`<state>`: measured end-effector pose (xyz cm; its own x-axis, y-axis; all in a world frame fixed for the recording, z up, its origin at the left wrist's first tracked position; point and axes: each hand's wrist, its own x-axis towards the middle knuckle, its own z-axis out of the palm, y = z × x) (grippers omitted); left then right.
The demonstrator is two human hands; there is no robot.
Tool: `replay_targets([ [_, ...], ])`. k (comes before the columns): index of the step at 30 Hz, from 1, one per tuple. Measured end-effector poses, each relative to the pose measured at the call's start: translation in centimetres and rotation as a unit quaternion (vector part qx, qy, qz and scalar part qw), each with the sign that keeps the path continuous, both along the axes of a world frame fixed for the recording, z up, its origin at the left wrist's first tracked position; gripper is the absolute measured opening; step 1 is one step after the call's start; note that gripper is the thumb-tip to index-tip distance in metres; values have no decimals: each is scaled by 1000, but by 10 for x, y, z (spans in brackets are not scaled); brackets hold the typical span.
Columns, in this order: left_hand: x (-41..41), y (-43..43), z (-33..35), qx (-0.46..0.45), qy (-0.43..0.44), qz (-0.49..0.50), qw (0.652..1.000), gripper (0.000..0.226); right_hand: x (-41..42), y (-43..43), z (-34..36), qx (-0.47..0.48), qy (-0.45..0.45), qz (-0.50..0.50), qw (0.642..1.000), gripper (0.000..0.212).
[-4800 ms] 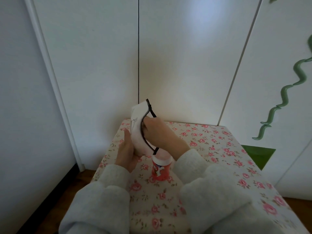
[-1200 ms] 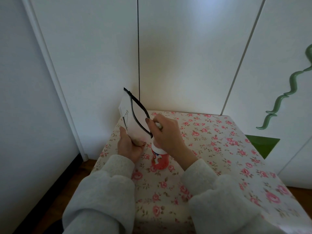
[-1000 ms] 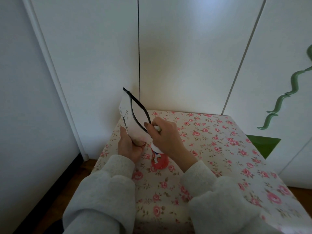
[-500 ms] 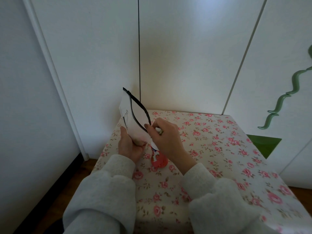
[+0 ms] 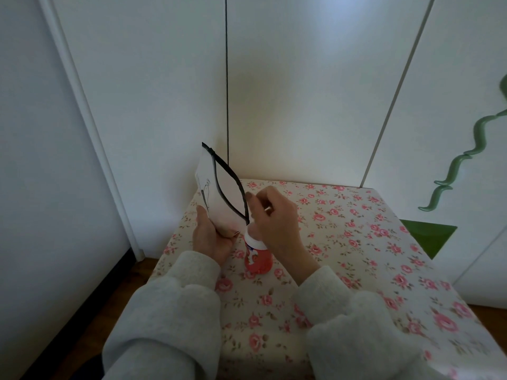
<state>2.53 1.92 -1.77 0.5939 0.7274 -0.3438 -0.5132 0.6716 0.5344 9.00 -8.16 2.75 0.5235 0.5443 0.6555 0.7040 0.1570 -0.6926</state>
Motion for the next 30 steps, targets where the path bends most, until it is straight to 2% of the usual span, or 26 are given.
replay_targets([
  [2, 0, 2, -1, -3, -1, 1, 1000, 61, 4, -6, 0, 3, 36, 7, 999, 22],
  [4, 1, 3, -1, -12, -4, 10, 1000, 58, 6, -13, -4, -62, 41, 43, 996, 36],
  [6, 0, 3, -1, -24, -11, 19, 999, 54, 4, -19, -12, -161, 11, 79, 984, 54],
  [8, 0, 3, 0, -21, -9, 19, 1000, 52, 1, -22, -19, -216, -35, 77, 973, 58],
  [14, -2, -3, 8, 46, 53, -2, 998, 46, 2, -29, -10, -230, -70, 48, 970, 38],
  [18, -3, -5, 13, 91, 74, -10, 993, 46, 9, -47, 7, -289, -22, 98, 952, 62],
  [20, -4, -6, 14, 116, 89, -5, 989, 44, 9, -51, 17, -229, -40, 62, 971, 55],
  [22, -4, -5, 13, 139, 108, 2, 984, 45, 4, -47, 30, -93, -100, 2, 991, 28],
  [23, -3, -5, 13, 146, 112, 4, 983, 46, 2, -40, 35, -65, -134, -21, 989, 18],
  [24, -3, -5, 14, 153, 116, 8, 981, 47, -2, -34, 43, -88, -161, -30, 983, 16],
  [26, -2, -8, 19, 159, 104, 2, 982, 49, -4, -7, 53, -242, -198, -34, 949, 18],
  [28, -1, -11, 26, 170, 91, -14, 981, 52, -8, 13, 58, -406, -248, -18, 879, 18],
  [29, -1, -13, 30, 193, 95, -19, 976, 52, -10, 21, 59, -470, -272, -4, 840, 19],
  [30, -1, -15, 33, 221, 100, -22, 970, 51, -12, 28, 59, -505, -280, 17, 817, 18],
])
